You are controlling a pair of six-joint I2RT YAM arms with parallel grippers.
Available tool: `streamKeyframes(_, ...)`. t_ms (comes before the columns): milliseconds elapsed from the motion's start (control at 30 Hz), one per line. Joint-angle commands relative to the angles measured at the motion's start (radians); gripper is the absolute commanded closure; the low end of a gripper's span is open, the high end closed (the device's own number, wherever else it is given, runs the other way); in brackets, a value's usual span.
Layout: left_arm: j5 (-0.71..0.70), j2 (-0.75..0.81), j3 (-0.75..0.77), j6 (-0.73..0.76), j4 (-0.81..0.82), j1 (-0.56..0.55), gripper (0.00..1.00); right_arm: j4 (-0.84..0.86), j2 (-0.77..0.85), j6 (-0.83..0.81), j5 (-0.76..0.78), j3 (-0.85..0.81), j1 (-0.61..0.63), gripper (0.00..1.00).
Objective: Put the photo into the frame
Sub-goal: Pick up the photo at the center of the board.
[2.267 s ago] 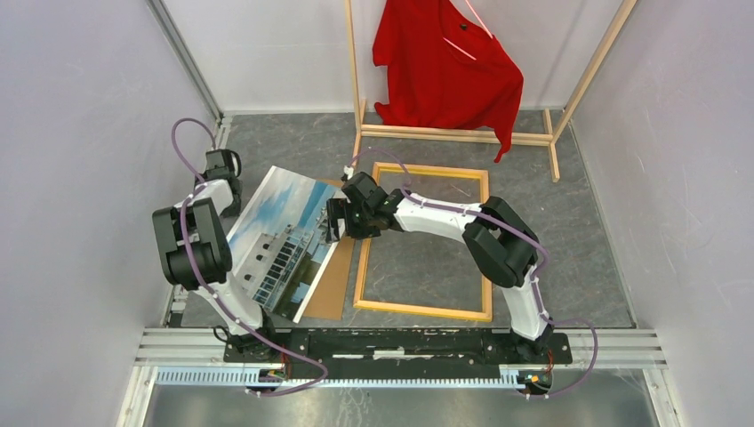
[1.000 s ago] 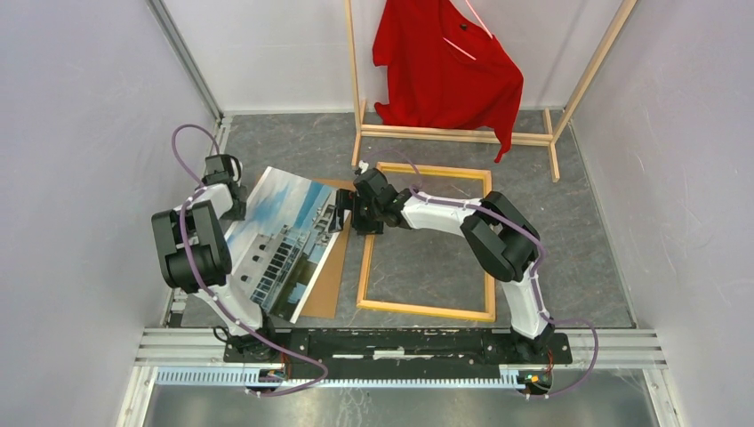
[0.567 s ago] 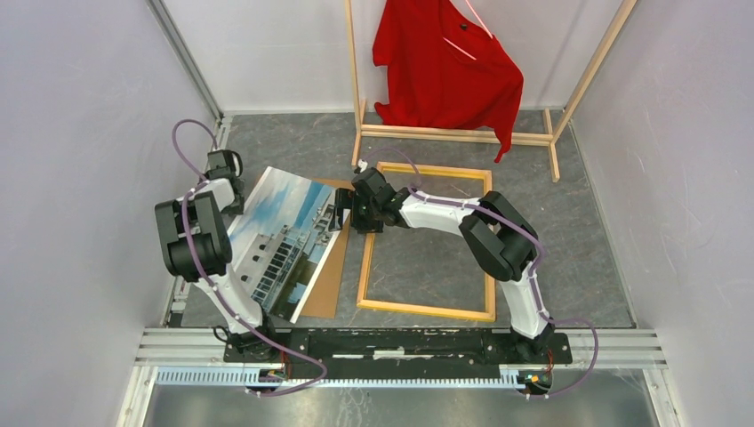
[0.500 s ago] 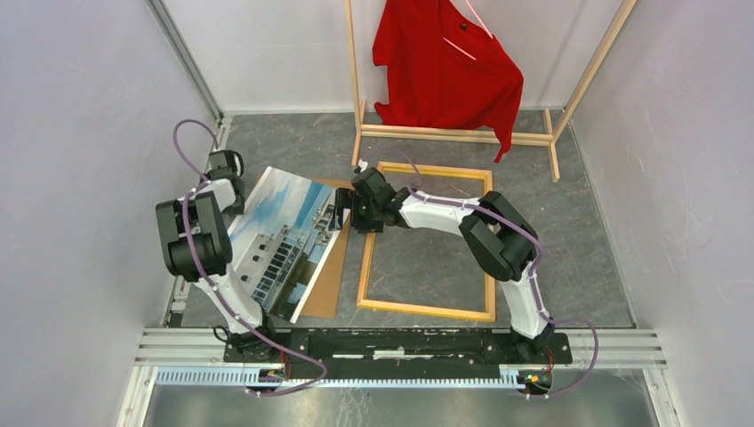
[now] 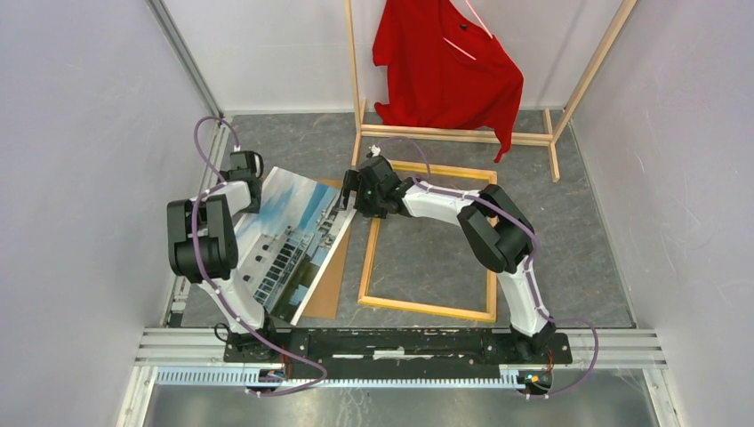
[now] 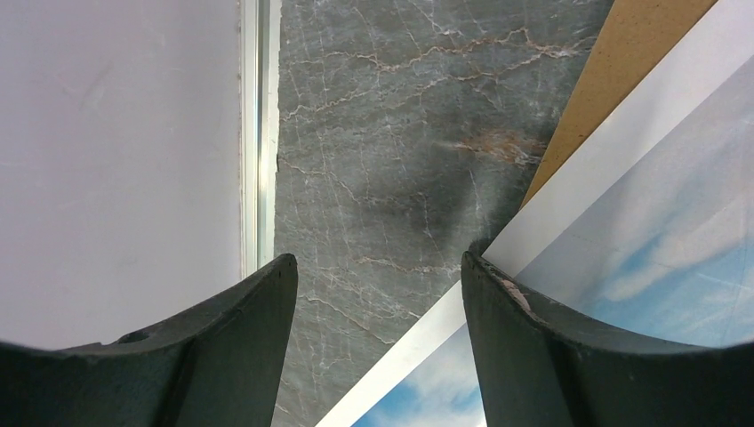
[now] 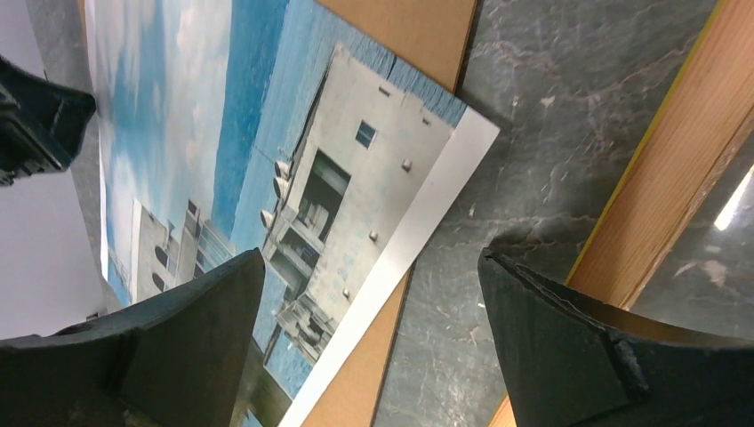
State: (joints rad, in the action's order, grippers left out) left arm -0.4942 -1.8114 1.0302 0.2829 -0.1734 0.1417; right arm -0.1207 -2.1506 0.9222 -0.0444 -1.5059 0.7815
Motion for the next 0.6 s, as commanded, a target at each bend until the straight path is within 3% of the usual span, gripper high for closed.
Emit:
streamKeyframes(0, 0.065, 0.014, -0.049, -0.058, -0.035, -0.003, 0.25, -0.033, -0.052, 0.015, 0.08, -0.027, -0.016, 0.02)
streamKeyframes(567, 0.06, 0.003, -0.083, -0.041, -0.008, -0.003, 0.25, 0.162, -0.066, 0.158, -0.033, 0.036, -0.022, 0.02)
